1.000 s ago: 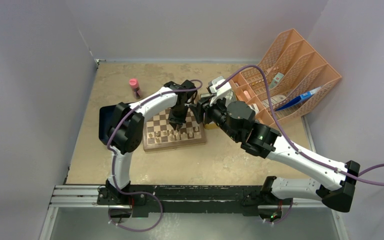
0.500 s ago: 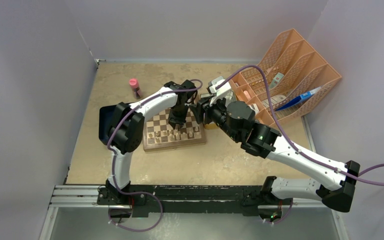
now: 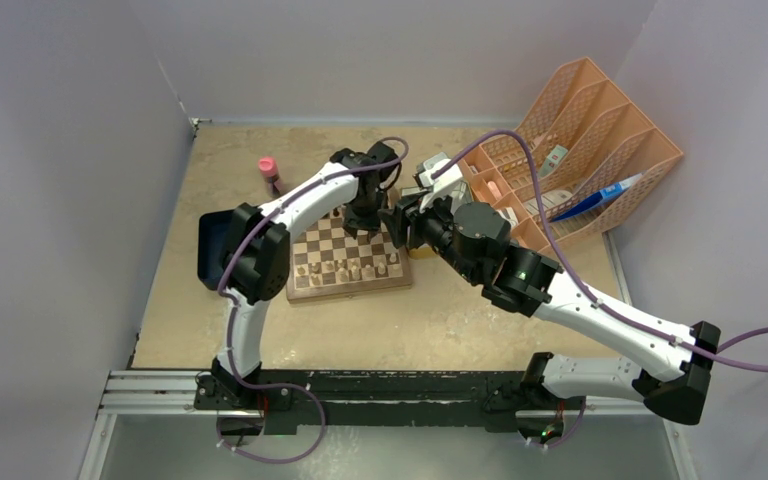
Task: Set up the chess pieces on the board
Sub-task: Place the chess piece on the chessboard, then pick up the chess piece from the storage box.
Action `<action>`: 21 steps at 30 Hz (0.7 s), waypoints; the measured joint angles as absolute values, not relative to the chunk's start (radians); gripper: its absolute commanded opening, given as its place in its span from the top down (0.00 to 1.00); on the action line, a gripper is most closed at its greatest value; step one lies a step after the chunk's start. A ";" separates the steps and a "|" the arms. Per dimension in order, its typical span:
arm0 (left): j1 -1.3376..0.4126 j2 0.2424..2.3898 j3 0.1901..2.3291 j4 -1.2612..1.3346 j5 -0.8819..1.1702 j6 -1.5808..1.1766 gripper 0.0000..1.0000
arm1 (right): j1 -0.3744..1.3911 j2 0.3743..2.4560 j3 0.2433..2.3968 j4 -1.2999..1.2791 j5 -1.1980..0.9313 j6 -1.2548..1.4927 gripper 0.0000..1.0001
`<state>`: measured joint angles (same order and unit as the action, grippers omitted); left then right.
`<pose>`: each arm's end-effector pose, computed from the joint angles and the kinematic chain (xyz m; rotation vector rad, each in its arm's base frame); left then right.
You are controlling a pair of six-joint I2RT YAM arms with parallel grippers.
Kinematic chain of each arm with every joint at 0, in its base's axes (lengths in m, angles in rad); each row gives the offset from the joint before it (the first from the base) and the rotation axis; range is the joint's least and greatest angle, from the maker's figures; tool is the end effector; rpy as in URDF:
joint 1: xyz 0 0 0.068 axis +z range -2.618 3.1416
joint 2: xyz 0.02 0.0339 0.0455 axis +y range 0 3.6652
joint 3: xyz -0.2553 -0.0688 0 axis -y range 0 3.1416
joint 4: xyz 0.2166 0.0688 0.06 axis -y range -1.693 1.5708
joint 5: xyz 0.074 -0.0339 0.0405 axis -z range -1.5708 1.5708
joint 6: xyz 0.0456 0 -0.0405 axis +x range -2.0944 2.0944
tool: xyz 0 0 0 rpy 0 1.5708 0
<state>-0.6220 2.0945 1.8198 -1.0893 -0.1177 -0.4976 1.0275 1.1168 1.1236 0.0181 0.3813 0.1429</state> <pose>0.3257 -0.2269 0.2168 0.1628 2.8997 -0.0150 0.1389 0.1971 0.4073 -0.3868 1.5341 0.6292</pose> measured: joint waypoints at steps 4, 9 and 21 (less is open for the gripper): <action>-0.598 2.090 1.864 -1.096 -0.113 -0.566 0.67 | 1.028 1.107 1.123 0.005 0.384 0.158 0.45; -0.474 2.009 1.847 -1.082 -0.094 -0.672 0.69 | 1.028 1.062 1.107 0.002 0.389 0.184 0.45; -0.104 1.663 1.578 -1.120 -0.157 -0.926 0.71 | 1.028 0.994 1.054 -0.006 0.381 0.214 0.44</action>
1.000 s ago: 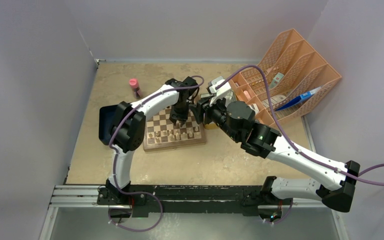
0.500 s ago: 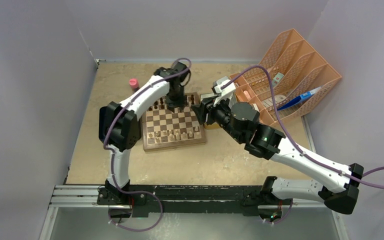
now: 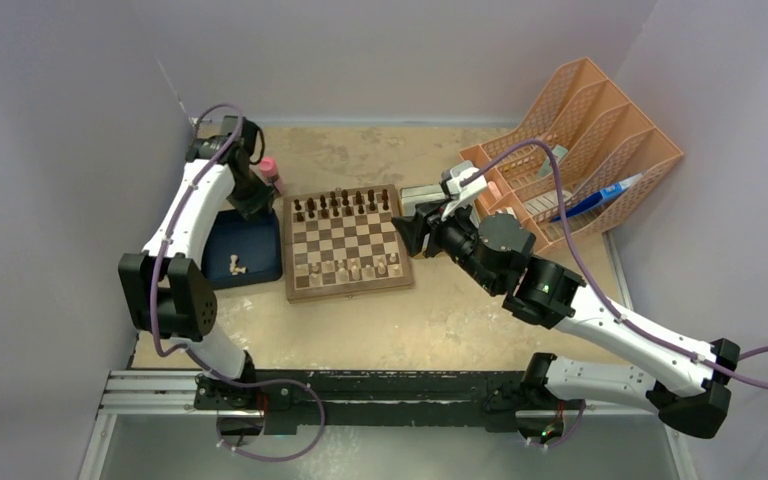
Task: Set up the chess pieces on the board
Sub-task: Pick up the chess piece from the storage box.
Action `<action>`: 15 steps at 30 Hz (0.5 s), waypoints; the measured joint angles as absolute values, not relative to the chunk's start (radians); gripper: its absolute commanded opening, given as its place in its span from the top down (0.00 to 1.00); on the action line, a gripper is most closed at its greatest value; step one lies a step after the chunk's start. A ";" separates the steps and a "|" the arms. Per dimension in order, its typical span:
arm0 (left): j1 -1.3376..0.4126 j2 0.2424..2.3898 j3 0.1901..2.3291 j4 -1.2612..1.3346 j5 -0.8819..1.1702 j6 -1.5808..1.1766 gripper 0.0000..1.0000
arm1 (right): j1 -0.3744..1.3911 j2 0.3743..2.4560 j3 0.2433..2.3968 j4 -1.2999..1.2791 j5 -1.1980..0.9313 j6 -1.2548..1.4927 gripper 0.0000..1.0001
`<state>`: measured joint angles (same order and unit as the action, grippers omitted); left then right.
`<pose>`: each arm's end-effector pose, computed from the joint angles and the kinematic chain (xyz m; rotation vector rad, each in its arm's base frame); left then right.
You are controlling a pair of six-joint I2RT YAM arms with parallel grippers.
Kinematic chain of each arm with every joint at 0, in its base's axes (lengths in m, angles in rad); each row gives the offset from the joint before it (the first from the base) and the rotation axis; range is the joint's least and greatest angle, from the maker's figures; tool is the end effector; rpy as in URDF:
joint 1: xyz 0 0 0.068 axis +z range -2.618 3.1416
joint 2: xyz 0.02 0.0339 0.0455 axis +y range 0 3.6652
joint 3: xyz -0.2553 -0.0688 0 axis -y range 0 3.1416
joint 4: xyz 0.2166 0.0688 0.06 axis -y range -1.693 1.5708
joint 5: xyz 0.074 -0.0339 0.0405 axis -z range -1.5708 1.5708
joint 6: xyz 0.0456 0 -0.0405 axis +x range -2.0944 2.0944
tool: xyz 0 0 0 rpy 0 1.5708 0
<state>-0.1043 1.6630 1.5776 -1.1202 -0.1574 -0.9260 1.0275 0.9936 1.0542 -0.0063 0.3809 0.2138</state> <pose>0.3060 -0.0248 0.2978 -1.1337 2.5023 -0.0614 0.1228 0.1705 0.4068 -0.3195 1.5289 0.6997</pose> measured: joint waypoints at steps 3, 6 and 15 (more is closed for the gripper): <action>-0.043 1.633 1.520 -1.131 -0.197 -0.942 0.72 | 1.028 0.994 1.054 -0.014 0.373 0.213 0.44; 0.031 1.623 1.443 -1.096 -0.194 -0.901 0.72 | 1.028 0.994 1.056 -0.020 0.367 0.212 0.44; 0.220 1.684 1.322 -0.971 -0.146 -0.621 0.72 | 1.028 1.013 1.107 -0.026 0.349 0.201 0.44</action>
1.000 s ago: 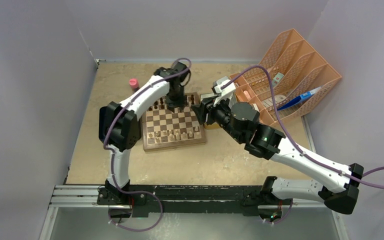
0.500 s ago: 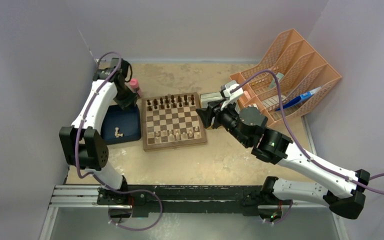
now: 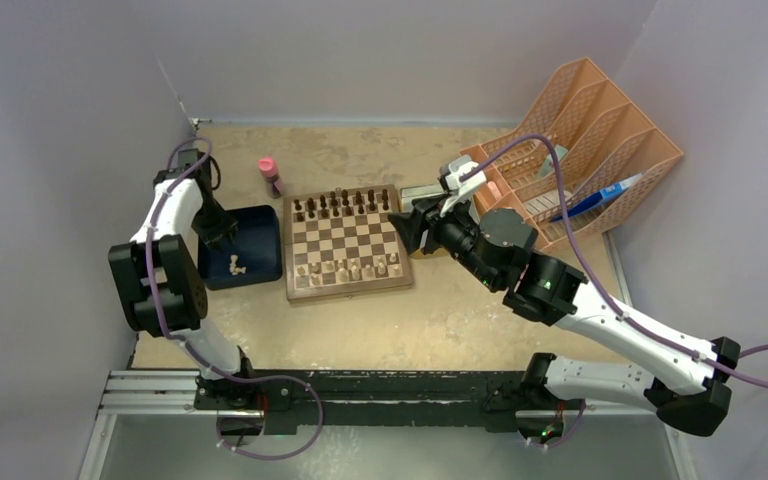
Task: Set up the chess pieces on the board
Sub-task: Pick up the chess piece from the storage box.
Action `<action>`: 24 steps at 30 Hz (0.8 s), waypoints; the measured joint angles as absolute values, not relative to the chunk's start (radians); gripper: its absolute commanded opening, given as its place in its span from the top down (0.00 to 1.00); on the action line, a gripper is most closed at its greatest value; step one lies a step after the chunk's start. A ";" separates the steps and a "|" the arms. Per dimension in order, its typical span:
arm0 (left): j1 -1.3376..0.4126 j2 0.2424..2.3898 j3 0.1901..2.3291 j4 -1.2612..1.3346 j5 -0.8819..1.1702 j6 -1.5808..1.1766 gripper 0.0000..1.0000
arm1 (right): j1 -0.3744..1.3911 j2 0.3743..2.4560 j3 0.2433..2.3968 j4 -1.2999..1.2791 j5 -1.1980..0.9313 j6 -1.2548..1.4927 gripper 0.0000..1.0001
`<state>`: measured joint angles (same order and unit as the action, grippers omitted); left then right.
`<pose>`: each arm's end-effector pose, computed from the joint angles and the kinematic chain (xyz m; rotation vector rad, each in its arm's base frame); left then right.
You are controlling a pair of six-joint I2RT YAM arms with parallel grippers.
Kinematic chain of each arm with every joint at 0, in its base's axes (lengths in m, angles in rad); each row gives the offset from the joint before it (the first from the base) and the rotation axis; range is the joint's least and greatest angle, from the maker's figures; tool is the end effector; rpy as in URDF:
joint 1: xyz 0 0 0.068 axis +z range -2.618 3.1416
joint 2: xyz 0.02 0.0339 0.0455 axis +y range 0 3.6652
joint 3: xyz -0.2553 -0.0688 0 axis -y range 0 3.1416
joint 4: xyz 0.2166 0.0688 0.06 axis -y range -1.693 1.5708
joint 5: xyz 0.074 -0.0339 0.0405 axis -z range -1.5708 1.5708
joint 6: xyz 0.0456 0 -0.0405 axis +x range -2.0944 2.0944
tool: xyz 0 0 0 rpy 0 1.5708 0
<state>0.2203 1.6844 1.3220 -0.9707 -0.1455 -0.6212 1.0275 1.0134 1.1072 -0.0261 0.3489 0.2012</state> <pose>0.2921 0.0722 0.2307 -1.1979 2.6158 0.1371 0.1227 0.1730 0.4181 -0.3486 1.5109 0.7205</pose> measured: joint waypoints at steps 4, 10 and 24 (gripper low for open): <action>0.216 1.710 1.253 -0.912 -0.110 -0.492 0.70 | 1.028 1.015 1.107 -0.028 0.349 0.202 0.44; 0.215 1.748 1.217 -0.856 -0.085 -0.358 0.61 | 1.028 1.032 1.107 -0.028 0.349 0.200 0.44; 0.215 1.851 1.219 -0.798 -0.093 -0.239 0.68 | 1.028 1.094 1.119 -0.028 0.345 0.193 0.43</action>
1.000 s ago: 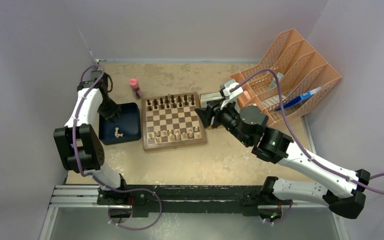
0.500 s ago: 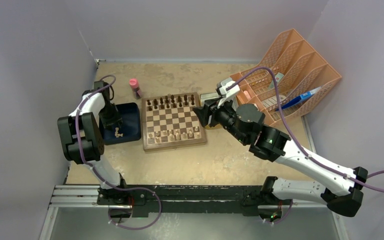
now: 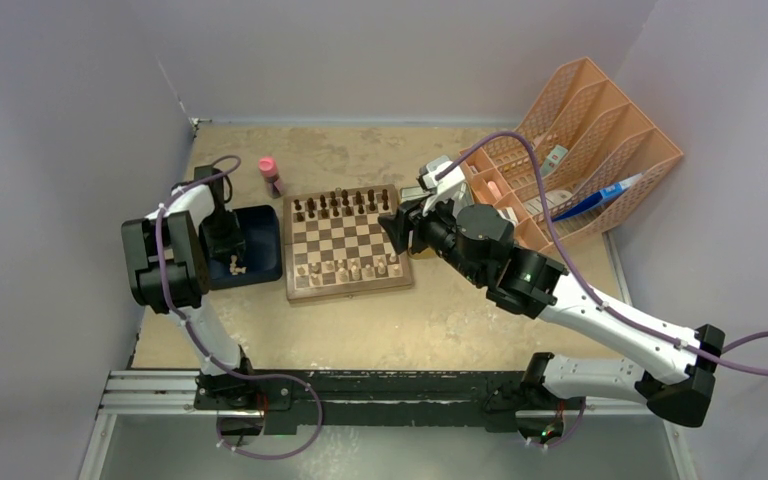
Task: Set up the chess pieces on the board
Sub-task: Pick up the chess piece from the storage box.
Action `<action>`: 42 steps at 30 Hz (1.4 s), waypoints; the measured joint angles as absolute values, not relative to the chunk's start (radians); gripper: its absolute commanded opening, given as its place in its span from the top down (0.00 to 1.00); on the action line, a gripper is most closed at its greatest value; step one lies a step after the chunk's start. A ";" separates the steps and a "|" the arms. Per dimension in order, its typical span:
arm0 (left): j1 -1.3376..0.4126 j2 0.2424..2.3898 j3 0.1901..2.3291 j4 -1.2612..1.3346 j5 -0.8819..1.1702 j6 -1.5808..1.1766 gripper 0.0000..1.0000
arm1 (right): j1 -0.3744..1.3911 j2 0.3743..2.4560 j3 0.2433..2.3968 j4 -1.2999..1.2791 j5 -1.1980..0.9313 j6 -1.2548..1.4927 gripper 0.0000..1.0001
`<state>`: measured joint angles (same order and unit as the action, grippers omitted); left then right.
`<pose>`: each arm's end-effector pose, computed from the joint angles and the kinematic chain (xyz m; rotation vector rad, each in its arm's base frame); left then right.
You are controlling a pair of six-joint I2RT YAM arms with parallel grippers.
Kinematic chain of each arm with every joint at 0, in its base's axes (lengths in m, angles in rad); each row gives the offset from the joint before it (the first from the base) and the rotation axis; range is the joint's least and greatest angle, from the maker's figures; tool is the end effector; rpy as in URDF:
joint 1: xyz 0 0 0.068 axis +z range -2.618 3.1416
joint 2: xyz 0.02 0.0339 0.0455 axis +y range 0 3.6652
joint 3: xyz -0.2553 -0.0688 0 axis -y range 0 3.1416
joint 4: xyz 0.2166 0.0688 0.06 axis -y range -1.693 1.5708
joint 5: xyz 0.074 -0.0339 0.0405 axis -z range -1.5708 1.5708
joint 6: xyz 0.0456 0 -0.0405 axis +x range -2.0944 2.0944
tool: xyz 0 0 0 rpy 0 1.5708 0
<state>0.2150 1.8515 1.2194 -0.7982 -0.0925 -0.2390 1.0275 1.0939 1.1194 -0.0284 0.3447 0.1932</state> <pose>0.3094 0.0719 0.1610 -0.6840 2.9180 0.1362 0.1345 0.1930 0.4055 -0.3923 1.5669 0.6825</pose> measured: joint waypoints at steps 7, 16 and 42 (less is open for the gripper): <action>0.215 1.879 1.254 -0.805 -0.093 -0.231 0.76 | 1.028 1.095 1.120 -0.024 0.345 0.193 0.43; 0.214 1.906 1.292 -0.823 -0.095 -0.221 0.91 | 1.028 1.090 1.120 -0.024 0.343 0.194 0.42; 0.214 1.815 1.444 -1.004 0.098 -0.392 0.96 | 1.028 1.110 1.124 0.022 0.321 0.187 0.42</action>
<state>0.2138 1.8149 1.4445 -1.0039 0.0982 -0.3920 1.0275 1.1095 1.1236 0.0219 0.3214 0.1871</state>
